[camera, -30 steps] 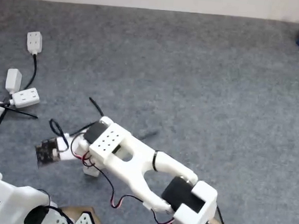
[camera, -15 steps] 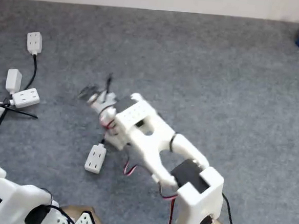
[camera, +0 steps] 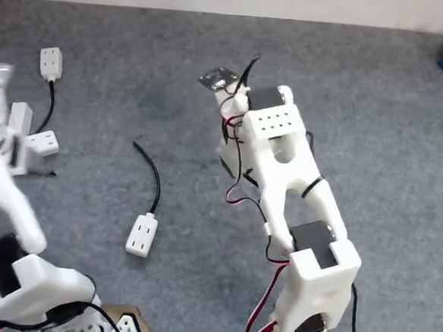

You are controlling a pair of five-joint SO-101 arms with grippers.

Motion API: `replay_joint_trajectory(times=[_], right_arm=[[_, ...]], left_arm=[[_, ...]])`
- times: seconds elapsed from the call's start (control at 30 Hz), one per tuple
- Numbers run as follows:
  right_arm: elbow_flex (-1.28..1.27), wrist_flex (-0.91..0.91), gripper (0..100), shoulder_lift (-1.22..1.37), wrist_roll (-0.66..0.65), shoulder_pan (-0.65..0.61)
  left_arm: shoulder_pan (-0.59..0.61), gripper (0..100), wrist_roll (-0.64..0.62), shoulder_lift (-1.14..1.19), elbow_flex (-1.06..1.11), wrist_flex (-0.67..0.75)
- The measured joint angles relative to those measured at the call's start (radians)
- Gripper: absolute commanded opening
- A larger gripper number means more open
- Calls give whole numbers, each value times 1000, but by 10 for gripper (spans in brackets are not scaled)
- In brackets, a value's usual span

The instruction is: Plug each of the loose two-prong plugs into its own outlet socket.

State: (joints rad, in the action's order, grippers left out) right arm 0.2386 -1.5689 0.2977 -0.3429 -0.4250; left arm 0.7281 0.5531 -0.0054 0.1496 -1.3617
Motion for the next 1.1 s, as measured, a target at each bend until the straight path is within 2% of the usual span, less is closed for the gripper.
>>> replay_joint_trajectory(times=[0.07, 0.13, 0.27, 0.4, 0.5, 0.6, 0.8, 0.93, 1.1], right_arm=[[3, -12, 7, 8, -41, 2], [-12, -12, 7, 9, -63, 14], [-104, 32, 8, 8, -68, 23], [-261, 167, 8, 5, -46, 23], [-423, 292, 8, -54, -37, 23], [-598, 396, 8, -166, -35, 8], [-819, 436, 8, -393, 2, 23], [-911, 437, 8, -543, 25, 52], [-1049, 439, 8, -666, 25, 57]], left_arm=[[-51, 239, 5, -2, 17, -34], [-87, 209, 71, -3, 72, -52], [-167, 197, 255, -104, 269, -71], [-232, 208, 443, -339, 494, -69], [-265, 250, 543, -516, 654, 8], [-315, 245, 592, -609, 796, 110], [-463, 245, 528, -634, 902, 193], [-591, 245, 434, -634, 933, 221], [-750, 245, 292, -634, 997, 334]])
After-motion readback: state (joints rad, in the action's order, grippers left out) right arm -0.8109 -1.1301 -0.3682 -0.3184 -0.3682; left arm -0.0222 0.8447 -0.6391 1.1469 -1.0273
